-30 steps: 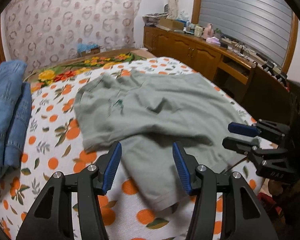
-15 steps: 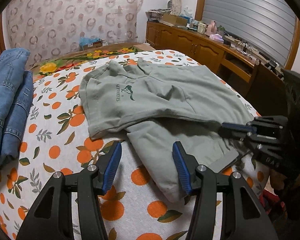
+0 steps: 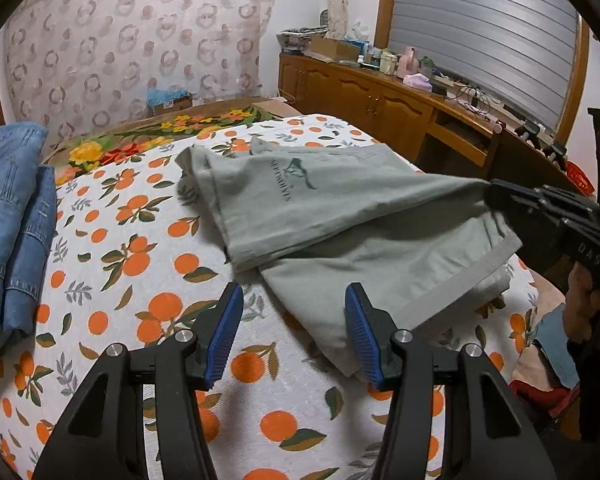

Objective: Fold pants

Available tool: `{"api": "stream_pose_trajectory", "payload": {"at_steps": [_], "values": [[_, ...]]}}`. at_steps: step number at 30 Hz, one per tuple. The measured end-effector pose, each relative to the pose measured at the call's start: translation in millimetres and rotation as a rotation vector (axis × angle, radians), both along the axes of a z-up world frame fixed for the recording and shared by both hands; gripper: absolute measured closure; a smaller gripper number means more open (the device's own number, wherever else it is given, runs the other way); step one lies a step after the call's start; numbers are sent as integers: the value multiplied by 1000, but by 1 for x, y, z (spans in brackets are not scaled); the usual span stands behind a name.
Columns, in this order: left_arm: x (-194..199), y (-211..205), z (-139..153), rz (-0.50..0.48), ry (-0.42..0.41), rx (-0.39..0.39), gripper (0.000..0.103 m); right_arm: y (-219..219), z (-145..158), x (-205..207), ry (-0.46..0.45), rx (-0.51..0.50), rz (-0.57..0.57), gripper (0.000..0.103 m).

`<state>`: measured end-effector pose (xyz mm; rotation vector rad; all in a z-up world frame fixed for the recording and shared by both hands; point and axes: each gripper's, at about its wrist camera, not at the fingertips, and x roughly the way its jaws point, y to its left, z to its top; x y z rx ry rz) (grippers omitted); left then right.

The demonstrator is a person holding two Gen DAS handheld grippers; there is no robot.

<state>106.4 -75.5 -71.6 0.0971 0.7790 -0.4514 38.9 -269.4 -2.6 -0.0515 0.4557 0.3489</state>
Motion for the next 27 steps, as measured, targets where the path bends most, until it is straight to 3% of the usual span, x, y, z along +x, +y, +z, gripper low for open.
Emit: {"api": "stream_pose_trajectory", "payload": {"at_steps": [6, 27], "values": [[-1, -9, 2, -16, -7, 2, 49, -2, -7, -18, 5, -3, -21, 101], [-2, -15, -5, -23, 6, 10, 49, -6, -3, -21, 119, -12, -95, 101]]}}
